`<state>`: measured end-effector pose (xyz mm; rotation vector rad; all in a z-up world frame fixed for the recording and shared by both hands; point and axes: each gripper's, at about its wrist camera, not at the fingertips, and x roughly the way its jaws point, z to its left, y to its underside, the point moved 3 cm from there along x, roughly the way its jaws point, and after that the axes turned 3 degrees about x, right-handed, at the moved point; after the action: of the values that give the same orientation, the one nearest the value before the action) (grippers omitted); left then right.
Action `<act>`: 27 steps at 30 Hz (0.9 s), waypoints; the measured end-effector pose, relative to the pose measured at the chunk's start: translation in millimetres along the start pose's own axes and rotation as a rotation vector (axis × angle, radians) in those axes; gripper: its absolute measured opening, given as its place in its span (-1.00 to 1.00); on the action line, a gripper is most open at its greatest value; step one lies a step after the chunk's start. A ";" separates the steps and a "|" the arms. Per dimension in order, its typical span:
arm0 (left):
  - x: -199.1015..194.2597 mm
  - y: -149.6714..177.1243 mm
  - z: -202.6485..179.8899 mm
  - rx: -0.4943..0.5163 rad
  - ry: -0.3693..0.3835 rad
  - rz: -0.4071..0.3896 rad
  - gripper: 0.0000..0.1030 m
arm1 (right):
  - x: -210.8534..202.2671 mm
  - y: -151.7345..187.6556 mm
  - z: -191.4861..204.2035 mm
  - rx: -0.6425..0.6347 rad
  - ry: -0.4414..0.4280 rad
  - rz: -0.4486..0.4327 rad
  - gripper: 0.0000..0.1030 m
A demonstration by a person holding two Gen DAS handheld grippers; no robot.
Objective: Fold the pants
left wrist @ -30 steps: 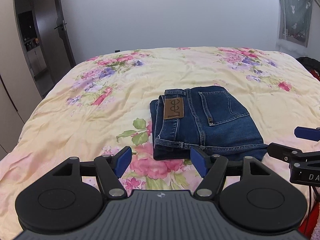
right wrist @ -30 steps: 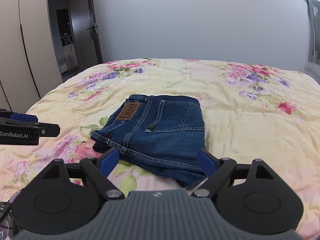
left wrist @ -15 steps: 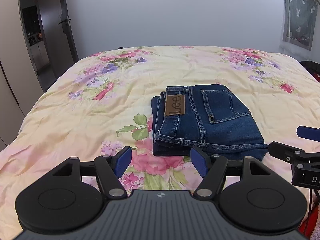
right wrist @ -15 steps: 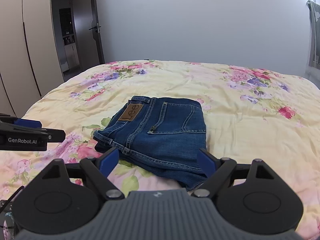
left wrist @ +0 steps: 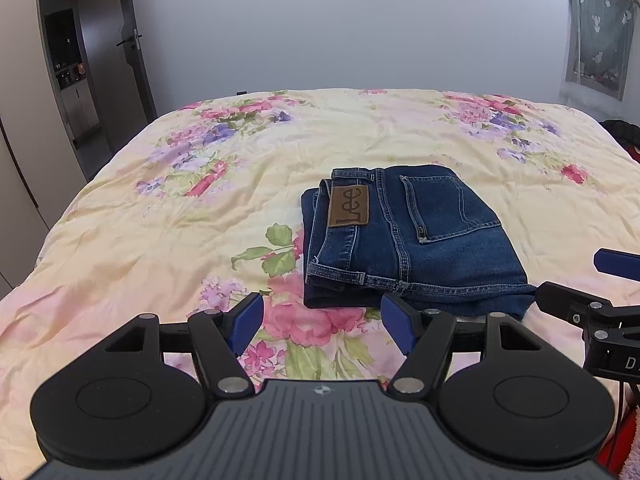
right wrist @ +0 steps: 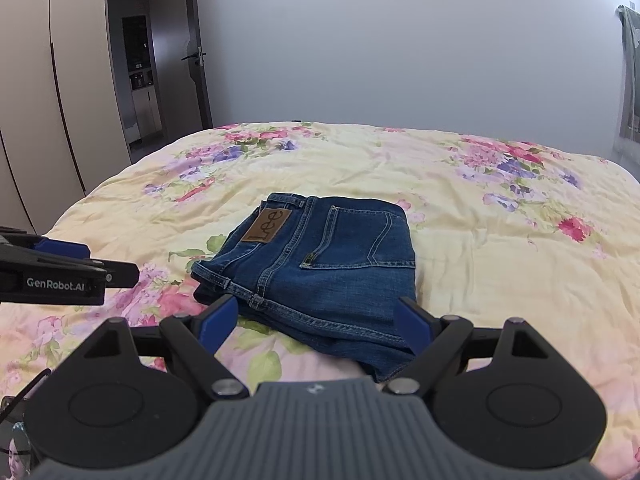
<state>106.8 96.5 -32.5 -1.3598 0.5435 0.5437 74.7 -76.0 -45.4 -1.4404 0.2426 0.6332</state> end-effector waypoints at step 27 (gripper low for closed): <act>-1.5 1.5 -2.4 -0.007 0.002 0.004 0.53 | -3.4 0.6 0.2 -0.001 -0.004 0.001 0.58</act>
<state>104.5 94.2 -33.0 -1.3663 0.5463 0.5477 71.5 -76.7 -44.1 -1.4402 0.2398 0.6374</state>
